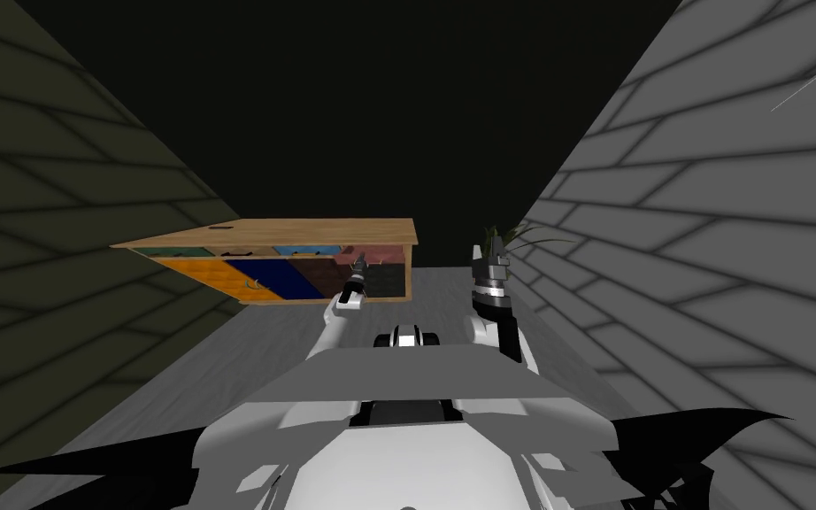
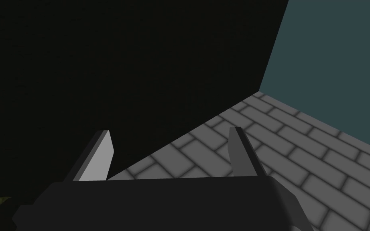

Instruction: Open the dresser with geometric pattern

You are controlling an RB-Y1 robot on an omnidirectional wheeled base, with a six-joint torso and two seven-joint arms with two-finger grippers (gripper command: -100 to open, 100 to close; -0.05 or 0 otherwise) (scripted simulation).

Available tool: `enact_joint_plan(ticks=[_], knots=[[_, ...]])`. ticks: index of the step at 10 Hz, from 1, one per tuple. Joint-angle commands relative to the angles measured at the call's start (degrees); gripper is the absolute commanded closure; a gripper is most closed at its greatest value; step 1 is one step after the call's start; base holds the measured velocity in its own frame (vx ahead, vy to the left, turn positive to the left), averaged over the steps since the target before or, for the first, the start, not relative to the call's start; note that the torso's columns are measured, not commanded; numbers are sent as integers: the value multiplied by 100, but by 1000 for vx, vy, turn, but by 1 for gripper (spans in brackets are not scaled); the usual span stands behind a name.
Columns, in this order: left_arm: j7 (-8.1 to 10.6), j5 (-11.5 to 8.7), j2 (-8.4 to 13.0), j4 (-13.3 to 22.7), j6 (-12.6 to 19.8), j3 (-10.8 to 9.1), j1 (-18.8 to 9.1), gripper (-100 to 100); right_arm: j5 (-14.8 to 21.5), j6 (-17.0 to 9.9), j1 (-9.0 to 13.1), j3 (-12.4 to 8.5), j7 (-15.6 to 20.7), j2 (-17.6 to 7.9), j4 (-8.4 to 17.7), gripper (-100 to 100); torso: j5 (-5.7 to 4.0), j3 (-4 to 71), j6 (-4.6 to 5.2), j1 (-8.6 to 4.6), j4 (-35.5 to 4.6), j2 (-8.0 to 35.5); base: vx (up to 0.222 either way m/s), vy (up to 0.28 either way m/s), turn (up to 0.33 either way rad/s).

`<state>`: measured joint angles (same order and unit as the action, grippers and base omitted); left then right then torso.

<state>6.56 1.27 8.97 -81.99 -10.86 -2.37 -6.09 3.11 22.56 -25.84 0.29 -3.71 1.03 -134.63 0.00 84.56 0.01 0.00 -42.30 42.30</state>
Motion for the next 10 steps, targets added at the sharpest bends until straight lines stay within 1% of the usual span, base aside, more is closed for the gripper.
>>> enact_joint_plan(ticks=[1, 3, 4, 5, 10], knots=[[45, -26, 73, -116, 291, -21, -168, -100, 0, 0, 0, 0, 0, 0, 0, 0, 1, -1, 0, 2, 0, 1, -33, -1, 2], [74, -42, 118, -214, 503, -35, -284, -100, 0, 0, 0, 0, 0, 0, 0, 0, 0, 1, 0, -1, 1, -1, -34, -3, -1], [69, -41, 111, -184, 434, -24, -226, -100, 0, 0, 0, 0, 0, 0, 0, 0, -6, -2, -3, -4, -10, 5, -12, -2, -2], [75, -43, 114, -196, 472, -23, -228, 0, 0, 0, 0, 0, 0, 0, 0, 0, -5, -4, -3, -5, -7, 6, 0, 0, 0], [75, -43, 113, -184, 477, -22, -220, 0, 0, 0, 0, 0, 0, 0, 0, 0, -1, -1, -1, -2, 0, 2, 0, 0, 0]])
